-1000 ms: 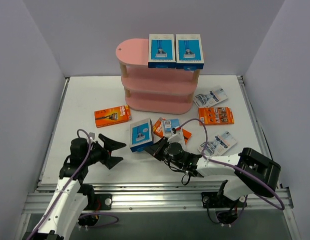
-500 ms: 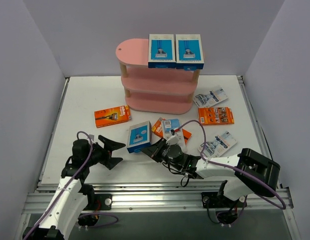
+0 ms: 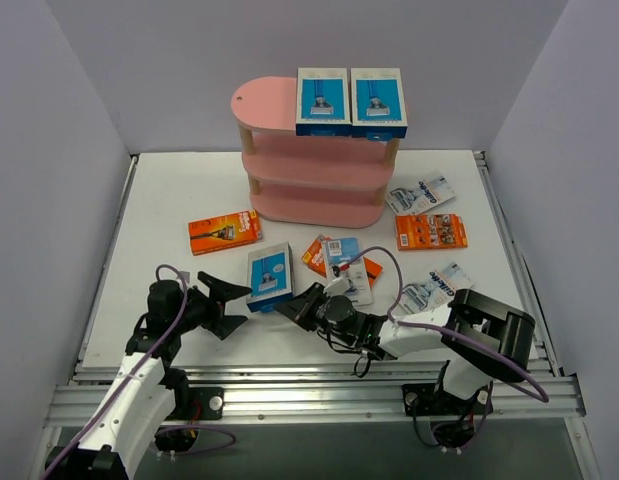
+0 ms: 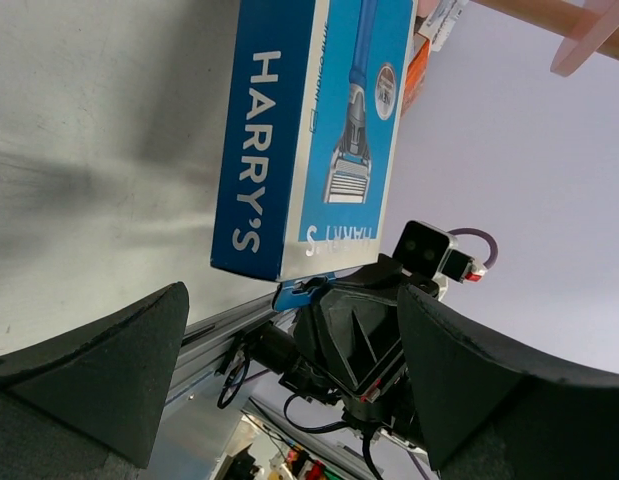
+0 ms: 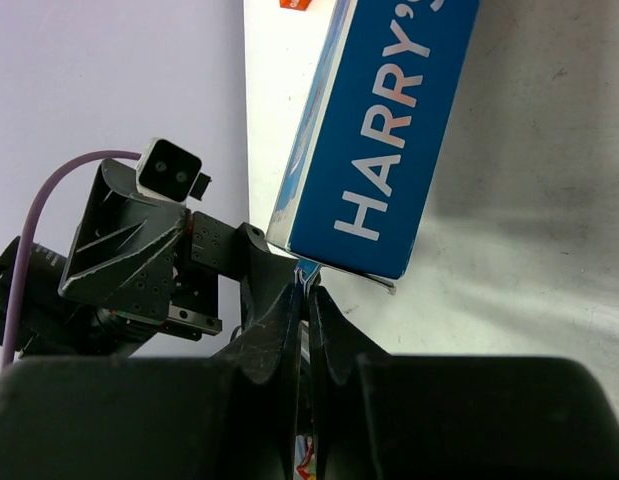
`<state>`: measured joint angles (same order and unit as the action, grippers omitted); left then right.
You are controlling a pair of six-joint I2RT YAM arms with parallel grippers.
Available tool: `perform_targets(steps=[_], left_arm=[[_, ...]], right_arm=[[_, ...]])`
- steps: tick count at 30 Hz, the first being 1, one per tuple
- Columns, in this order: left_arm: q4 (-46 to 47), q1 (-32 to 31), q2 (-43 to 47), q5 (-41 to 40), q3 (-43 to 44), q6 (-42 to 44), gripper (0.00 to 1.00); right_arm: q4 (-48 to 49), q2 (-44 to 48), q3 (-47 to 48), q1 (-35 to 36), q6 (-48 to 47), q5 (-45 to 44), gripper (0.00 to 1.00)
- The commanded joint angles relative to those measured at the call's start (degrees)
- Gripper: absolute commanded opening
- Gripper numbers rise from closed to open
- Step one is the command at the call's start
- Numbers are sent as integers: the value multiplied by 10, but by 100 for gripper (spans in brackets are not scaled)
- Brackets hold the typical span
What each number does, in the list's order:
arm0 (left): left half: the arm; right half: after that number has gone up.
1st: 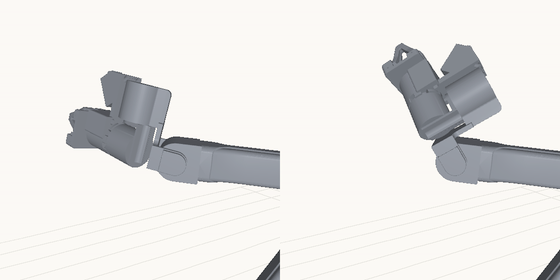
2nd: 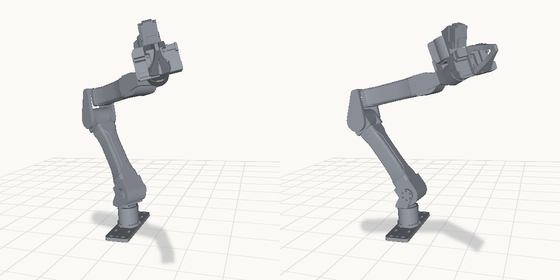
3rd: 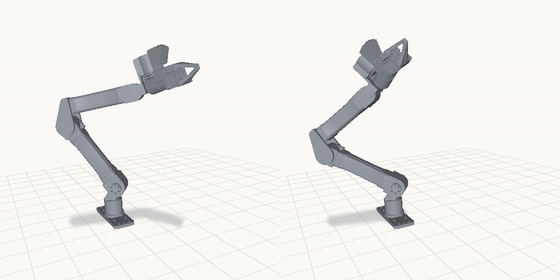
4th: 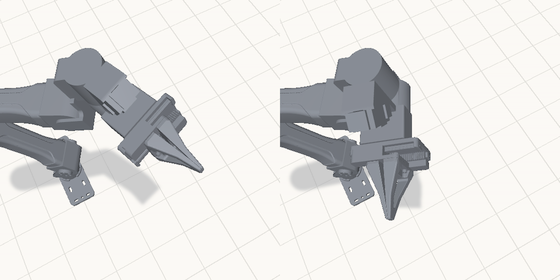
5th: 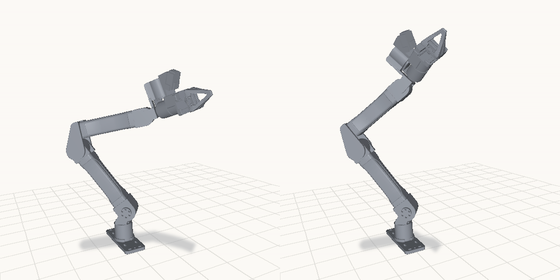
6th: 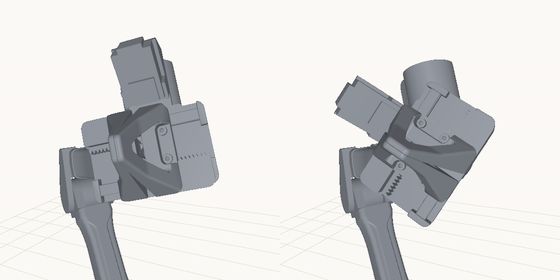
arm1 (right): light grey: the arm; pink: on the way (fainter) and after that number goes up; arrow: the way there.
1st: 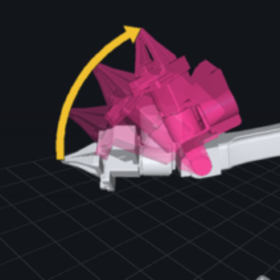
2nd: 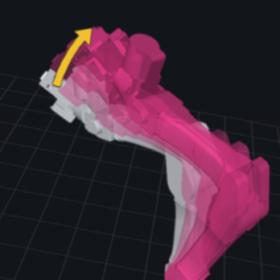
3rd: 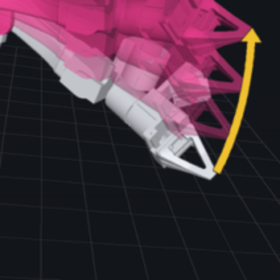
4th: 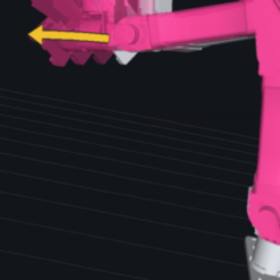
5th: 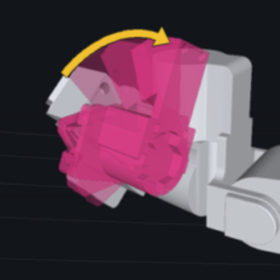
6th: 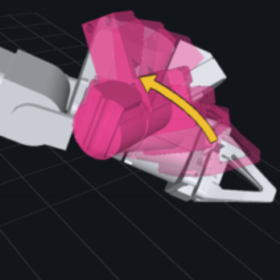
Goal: Place and organize the shaving razors onto the shelf
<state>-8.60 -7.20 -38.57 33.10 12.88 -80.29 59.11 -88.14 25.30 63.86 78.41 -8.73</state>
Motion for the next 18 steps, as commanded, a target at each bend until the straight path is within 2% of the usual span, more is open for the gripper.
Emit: perform_targets(steps=[1,18], left_arm=[[38,-4,4,-10,1,-10,94],[47,-11,-8,-37,-8,4,96]], right_arm=[[63,-12,26,7,13,-8,0],[101,-53,44,21,29,5,0]])
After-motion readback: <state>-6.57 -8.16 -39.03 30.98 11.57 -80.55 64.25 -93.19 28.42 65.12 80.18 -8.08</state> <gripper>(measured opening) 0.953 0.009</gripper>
